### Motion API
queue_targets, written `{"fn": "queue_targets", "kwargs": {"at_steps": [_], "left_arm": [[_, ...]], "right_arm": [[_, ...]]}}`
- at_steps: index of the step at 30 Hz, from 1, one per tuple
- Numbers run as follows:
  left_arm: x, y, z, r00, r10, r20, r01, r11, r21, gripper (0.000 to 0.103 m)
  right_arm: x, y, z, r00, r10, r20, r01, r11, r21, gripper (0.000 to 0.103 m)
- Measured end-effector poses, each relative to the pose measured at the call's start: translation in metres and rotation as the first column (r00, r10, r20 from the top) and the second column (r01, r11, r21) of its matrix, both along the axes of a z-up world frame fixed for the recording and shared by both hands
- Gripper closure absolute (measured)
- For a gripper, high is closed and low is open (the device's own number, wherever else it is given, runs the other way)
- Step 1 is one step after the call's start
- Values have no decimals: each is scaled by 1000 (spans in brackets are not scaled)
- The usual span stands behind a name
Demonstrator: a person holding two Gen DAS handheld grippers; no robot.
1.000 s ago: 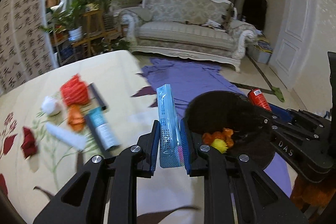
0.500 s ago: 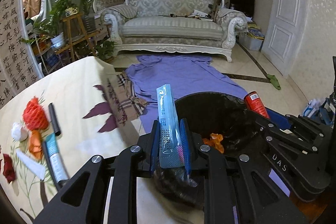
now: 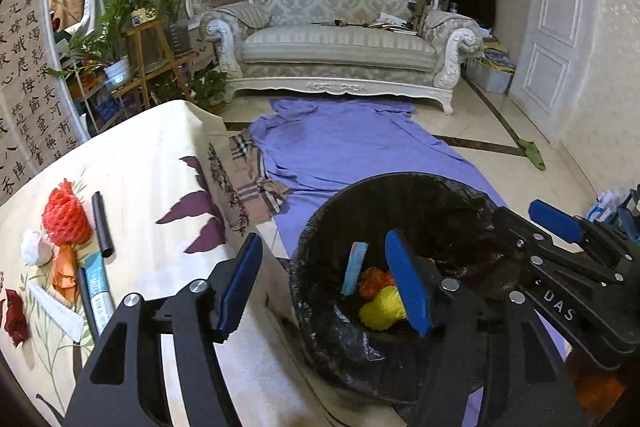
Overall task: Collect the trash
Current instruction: 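Carry the tube and can over the bin and open both grippers, then move the left gripper to the dark red bag and grasp it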
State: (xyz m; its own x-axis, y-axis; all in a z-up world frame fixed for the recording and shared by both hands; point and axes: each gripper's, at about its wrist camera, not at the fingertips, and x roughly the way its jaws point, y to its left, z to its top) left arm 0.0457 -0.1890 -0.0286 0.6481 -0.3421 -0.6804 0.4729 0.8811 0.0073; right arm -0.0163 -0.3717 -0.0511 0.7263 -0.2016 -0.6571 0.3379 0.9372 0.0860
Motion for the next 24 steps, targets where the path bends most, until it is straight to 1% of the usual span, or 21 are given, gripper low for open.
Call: {"fn": "queue_targets", "kwargs": {"at_steps": [7,9,12,18,24], "left_arm": [[-1,10,3,1000,30,9,-30,1000,-4,35],[-2,14,5,999,39,12,-39,999,-8,32],[-2,19,8,999,49,16,-48,999,-15,31],[-4,42,12,996,82,24,-82,996,-24,29],[-5,72,18,989,142,30,-141,990,-21,28]], "right_arm": [[-1,7,5,1000,5,4,-5,1000,-7,52],[-2,10,7,1000,4,10,-4,1000,-15,44],[-3,15,11,1000,5,15,-5,1000,-25,40],[-5,26,15,1000,19,16,-19,999,-26,39],[1,52,20,997,74,20,-73,997,-28,39]]}}
